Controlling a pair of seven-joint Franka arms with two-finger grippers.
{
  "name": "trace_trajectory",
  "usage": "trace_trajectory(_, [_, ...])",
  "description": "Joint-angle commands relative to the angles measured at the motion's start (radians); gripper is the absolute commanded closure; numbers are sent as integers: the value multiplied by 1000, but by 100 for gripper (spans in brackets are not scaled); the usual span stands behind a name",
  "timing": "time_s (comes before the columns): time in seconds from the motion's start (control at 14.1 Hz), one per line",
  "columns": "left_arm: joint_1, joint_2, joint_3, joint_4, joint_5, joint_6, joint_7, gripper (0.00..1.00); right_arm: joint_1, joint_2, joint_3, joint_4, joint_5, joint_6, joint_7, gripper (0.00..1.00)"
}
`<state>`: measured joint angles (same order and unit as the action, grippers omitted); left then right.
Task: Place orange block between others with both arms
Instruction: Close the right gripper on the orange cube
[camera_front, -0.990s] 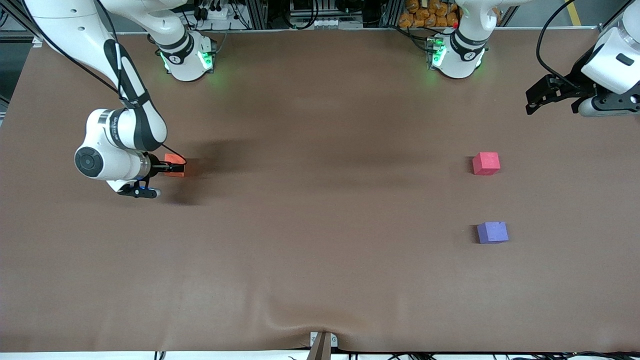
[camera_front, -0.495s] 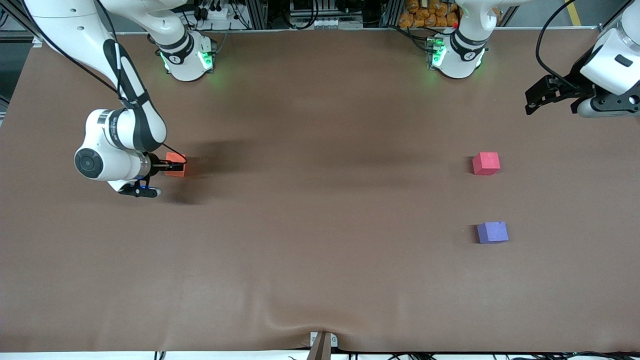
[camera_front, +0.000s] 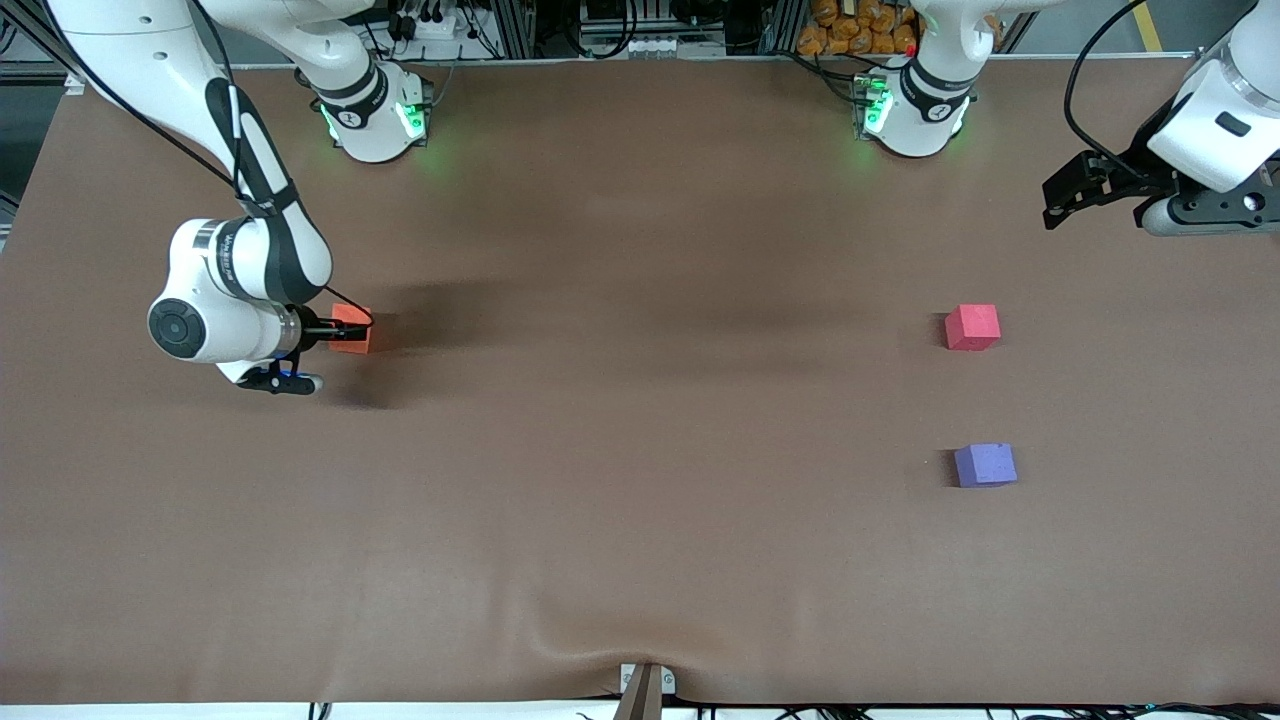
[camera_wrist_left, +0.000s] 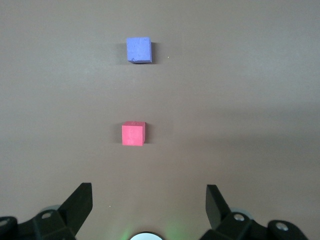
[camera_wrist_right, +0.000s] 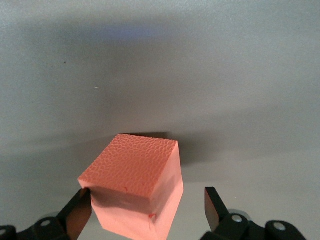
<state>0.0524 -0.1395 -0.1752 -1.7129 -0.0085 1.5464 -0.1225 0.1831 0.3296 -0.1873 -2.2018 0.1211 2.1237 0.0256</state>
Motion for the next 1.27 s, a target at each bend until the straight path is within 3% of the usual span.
trace_trajectory(0.0, [6,-14,-4,-10,-22,-9,20,0,-1,-4,-4,33,17,-56,-12,0])
trace_trajectory(0.85, [6,-6,-13,-16,-22,-6,20,0,4,17,-6,-16,14,25,-128,0])
trace_trajectory(0.92, [6,-8,-13,-17,-22,-6,20,0,7,16,-6,-18,14,25,-133,6])
trace_trajectory(0.99, [6,-8,-13,-17,-22,-6,20,0,7,16,-6,-18,14,21,-150,48])
trace_trajectory(1.06, [6,-8,-13,-16,-22,-6,20,0,7,14,-6,-16,14,18,-171,78])
trace_trajectory(1.13, [6,-6,-13,-14,-22,-5,21,0,7,14,-6,-16,12,18,-182,93])
trace_trajectory(1.2, [6,-6,-13,-14,-22,-2,20,0,9,9,-6,-15,12,16,-184,100])
